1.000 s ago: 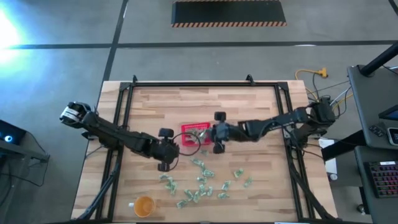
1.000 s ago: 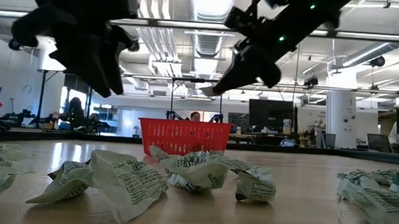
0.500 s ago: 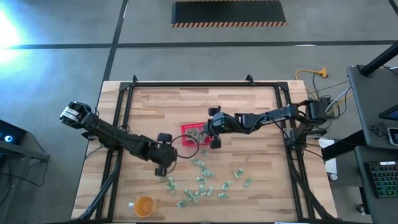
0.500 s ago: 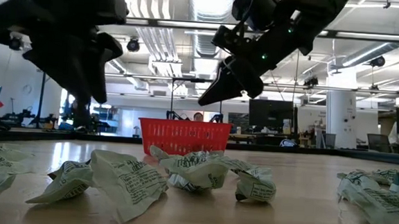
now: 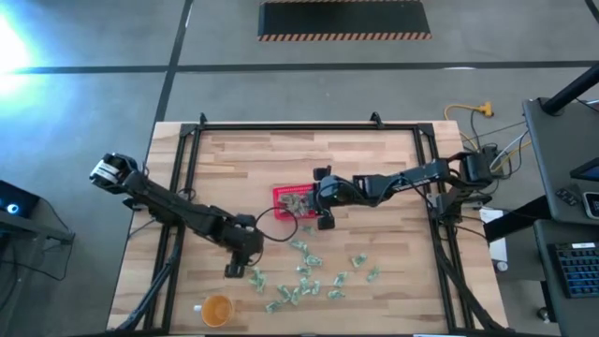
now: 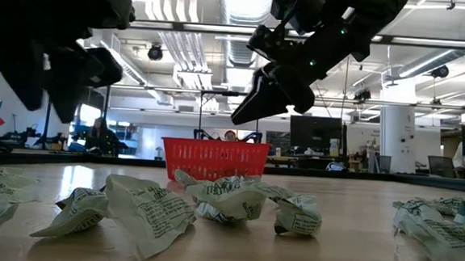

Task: Pick and place items into bin
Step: Put the stevia packet into the red bin

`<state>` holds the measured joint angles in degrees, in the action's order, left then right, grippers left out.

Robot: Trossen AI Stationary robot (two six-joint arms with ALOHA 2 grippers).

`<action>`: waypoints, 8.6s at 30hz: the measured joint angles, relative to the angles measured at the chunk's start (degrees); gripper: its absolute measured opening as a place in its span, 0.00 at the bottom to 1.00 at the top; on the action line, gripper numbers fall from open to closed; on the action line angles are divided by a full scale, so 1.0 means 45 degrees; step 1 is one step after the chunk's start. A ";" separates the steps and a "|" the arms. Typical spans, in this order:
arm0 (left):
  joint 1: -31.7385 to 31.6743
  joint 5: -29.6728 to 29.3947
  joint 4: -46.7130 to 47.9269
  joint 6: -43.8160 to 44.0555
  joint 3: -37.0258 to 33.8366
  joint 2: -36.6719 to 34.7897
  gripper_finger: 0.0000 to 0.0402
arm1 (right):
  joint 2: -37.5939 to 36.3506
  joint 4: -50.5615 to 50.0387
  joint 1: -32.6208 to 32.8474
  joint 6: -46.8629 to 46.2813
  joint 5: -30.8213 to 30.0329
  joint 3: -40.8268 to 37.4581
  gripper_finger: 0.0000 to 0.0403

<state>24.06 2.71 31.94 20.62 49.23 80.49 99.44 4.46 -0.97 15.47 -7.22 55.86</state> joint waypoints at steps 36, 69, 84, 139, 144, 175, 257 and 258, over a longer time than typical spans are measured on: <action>0.0810 -0.0625 -0.0144 0.2007 -0.0024 0.2173 0.02 | 0.0000 -0.0275 0.0276 -0.0351 0.0053 -0.0345 0.27; -0.3054 -0.8171 -0.5369 -0.9154 0.0318 0.1588 0.00 | -0.0184 -0.0772 0.0651 -0.1446 0.0043 -0.0343 0.21; -0.4440 -0.5947 -0.5667 -1.0106 0.0219 0.1598 0.05 | -0.1840 -0.4606 0.2363 -0.3865 -0.0010 -0.0223 0.19; -0.3843 -0.5952 -0.6331 -0.9290 0.0291 0.1083 0.39 | -0.0877 -0.6964 0.6498 -0.8545 0.0869 -0.1515 0.38; -0.3843 -0.5955 -0.6324 -0.9285 0.0287 0.1083 0.39 | -0.0869 -0.6945 0.6493 -0.8503 0.0131 -0.1515 0.28; -0.2740 -0.5919 -0.0762 -0.4770 0.0437 0.0759 0.39 | -0.0922 -0.3738 0.5117 -0.0981 -0.8123 0.0154 0.02; -0.1278 -0.4716 -0.8650 -0.6357 -0.0967 0.3861 0.00 | -0.0986 -0.3985 0.1386 -0.1184 0.1018 0.0155 0.17; -0.1273 -0.4709 -0.8468 -0.6357 -0.0964 0.3611 0.00 | -0.0989 -0.4129 0.1494 -0.1325 0.1053 0.0155 0.17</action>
<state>18.33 -18.48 -6.16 -7.99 44.90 96.74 94.99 -14.12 5.75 9.51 -2.48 56.55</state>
